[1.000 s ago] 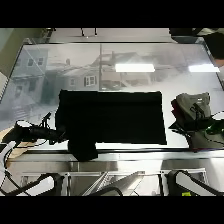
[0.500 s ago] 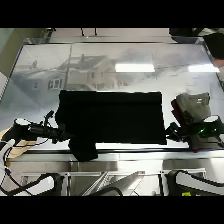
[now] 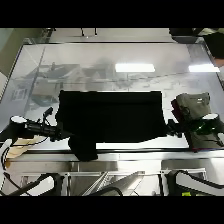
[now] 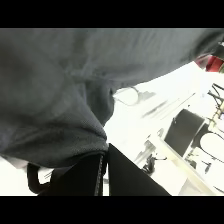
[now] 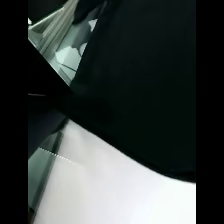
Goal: Fold the shirts.
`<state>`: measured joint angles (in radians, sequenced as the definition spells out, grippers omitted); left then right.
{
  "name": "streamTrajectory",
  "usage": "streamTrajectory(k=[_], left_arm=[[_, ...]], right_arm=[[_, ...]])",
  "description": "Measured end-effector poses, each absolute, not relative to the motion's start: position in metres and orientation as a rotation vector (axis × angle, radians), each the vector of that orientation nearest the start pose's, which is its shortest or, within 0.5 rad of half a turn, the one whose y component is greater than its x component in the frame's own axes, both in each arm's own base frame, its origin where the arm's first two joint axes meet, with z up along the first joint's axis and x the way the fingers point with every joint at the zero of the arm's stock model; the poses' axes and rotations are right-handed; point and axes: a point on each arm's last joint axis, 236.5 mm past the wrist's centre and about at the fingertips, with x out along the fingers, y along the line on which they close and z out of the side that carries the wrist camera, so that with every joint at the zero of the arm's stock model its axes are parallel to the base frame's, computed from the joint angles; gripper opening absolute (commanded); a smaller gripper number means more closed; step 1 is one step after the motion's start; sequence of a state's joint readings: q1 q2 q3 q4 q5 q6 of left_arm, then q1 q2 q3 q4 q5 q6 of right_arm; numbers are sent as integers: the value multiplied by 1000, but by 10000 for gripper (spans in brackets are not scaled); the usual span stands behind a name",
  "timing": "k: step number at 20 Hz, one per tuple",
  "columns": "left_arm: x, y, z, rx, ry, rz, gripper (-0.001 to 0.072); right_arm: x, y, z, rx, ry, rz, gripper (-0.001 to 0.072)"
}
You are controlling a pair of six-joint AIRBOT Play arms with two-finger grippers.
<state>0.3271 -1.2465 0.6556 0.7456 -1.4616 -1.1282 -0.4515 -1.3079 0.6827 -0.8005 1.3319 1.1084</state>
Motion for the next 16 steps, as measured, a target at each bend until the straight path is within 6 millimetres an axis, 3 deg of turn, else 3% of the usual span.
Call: streamTrajectory(k=[5, 11, 13, 16], left_arm=[[221, -80, -22, -708, 1584, -445, 18], [209, -72, -9, -635, 1565, -395, 17], [214, -70, -8, -638, 1568, -388, 17], [244, -67, 4, -656, 1534, -411, 17]], right_arm=[[263, 23, -44, 821, 1451, 271, 18], [260, 5, -36, 839, 1427, 197, 18], [265, 5, -33, 855, 1403, 194, 18], [285, 10, -24, 881, 1317, 235, 18]])
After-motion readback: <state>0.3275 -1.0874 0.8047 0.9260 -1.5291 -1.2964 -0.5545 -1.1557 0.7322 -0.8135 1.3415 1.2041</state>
